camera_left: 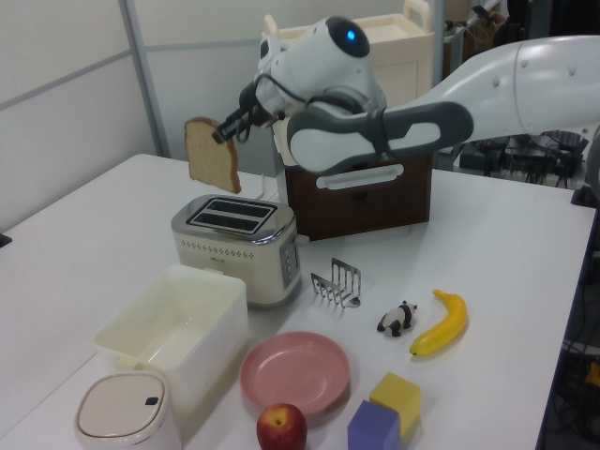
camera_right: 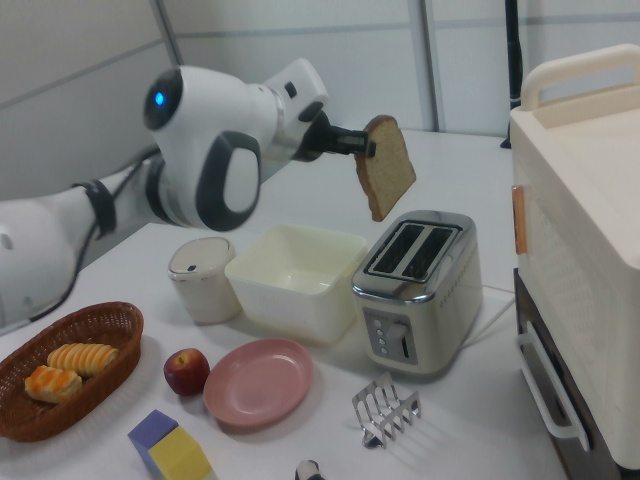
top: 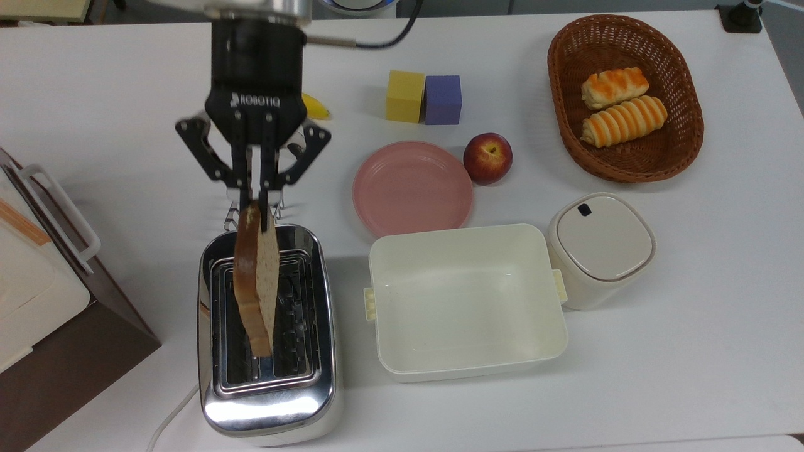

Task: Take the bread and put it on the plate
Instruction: 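Lift the bread slice straight up out of the toaster slot, then carry the bread slice over the pink plate and lower it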

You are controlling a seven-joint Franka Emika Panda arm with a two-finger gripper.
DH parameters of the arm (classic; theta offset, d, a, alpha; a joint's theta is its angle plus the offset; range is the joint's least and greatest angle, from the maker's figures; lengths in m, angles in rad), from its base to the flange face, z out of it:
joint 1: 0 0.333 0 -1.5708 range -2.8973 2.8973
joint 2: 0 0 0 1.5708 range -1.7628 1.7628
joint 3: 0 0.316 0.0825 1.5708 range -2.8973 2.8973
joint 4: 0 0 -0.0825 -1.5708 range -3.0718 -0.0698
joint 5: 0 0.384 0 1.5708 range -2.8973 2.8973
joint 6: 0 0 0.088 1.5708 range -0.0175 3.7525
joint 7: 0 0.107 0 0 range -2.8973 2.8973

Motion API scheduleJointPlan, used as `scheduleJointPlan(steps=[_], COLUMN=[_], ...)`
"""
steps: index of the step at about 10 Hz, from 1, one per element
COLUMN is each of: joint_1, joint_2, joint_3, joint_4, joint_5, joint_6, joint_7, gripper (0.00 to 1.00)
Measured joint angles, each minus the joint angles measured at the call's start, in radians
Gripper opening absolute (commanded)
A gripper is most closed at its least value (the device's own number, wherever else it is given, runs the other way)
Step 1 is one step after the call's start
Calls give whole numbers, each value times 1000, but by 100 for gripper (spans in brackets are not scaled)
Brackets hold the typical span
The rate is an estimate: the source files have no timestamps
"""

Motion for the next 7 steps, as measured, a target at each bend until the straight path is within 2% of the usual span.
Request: scheduleJointPlan(steps=[1, 3, 5, 7], joint_1=[2, 24, 61, 117], joint_2=[-46, -175, -319, -394], joint_3=[0, 8, 11, 14], joint_4=[-3, -25, -34, -76], joint_5=[0, 1, 86, 111], joint_6=[-114, -507, -836, -1006], joint_7=[8, 17, 19, 13], gripper=[0, 0, 0, 0])
